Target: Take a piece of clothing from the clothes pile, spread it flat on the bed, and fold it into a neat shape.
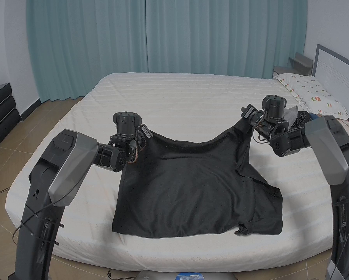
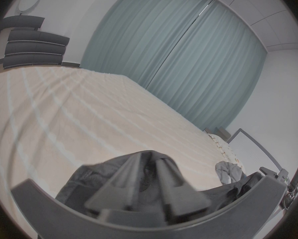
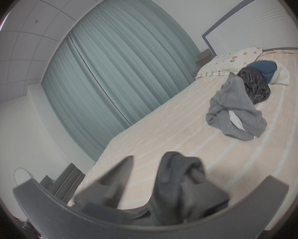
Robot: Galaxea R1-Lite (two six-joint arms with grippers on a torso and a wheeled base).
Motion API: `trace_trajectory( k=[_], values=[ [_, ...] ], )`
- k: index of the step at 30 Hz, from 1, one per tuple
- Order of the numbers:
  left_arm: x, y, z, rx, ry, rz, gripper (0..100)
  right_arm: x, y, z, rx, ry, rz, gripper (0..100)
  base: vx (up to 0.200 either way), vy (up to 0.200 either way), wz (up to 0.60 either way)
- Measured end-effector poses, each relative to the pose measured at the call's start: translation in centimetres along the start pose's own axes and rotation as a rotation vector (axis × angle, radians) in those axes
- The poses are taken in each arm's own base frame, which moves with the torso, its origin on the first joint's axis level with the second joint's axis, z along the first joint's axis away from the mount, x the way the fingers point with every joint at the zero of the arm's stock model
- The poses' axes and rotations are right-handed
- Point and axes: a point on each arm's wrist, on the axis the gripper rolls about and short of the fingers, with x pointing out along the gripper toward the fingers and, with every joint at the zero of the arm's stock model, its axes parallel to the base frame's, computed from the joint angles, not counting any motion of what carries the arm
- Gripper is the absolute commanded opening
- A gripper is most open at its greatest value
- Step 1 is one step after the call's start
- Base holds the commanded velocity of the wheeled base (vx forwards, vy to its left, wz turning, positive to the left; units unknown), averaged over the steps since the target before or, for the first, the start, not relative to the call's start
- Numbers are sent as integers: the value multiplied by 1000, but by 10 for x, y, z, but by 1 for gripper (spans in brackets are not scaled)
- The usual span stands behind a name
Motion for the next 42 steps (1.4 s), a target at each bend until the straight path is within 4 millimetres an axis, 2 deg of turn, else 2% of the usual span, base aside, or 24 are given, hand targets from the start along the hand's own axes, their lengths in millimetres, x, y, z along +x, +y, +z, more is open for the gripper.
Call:
trace_trajectory(
  k=[5, 9, 14, 21, 28, 35, 42],
  values=[
    [15, 12, -18, -11, 27, 58, 100, 19, -29, -31, -9, 41, -60, 100, 0, 0, 0],
    [22, 26, -28, -12, 59, 145, 100, 27, -60, -43, -18, 77, -180, 100, 0, 0, 0],
    [25, 42, -22, -86, 78, 194, 100, 33, -83, -27, 23, 11, -236, 100, 0, 0, 0],
    [14, 55, -7, -162, 245, 258, 100, 34, -93, -1, 113, -62, -224, 100, 0, 0, 0],
    [0, 61, 14, -203, 309, 244, 100, 21, -105, -7, 133, 64, -211, 100, 0, 0, 0],
    [-25, 74, 14, -207, 371, 239, 100, -2, -110, -12, 144, 158, -214, 100, 0, 0, 0],
    [-61, 80, 11, -208, 389, 240, 100, -29, -109, -19, 145, 253, -224, 100, 0, 0, 0]
  ],
)
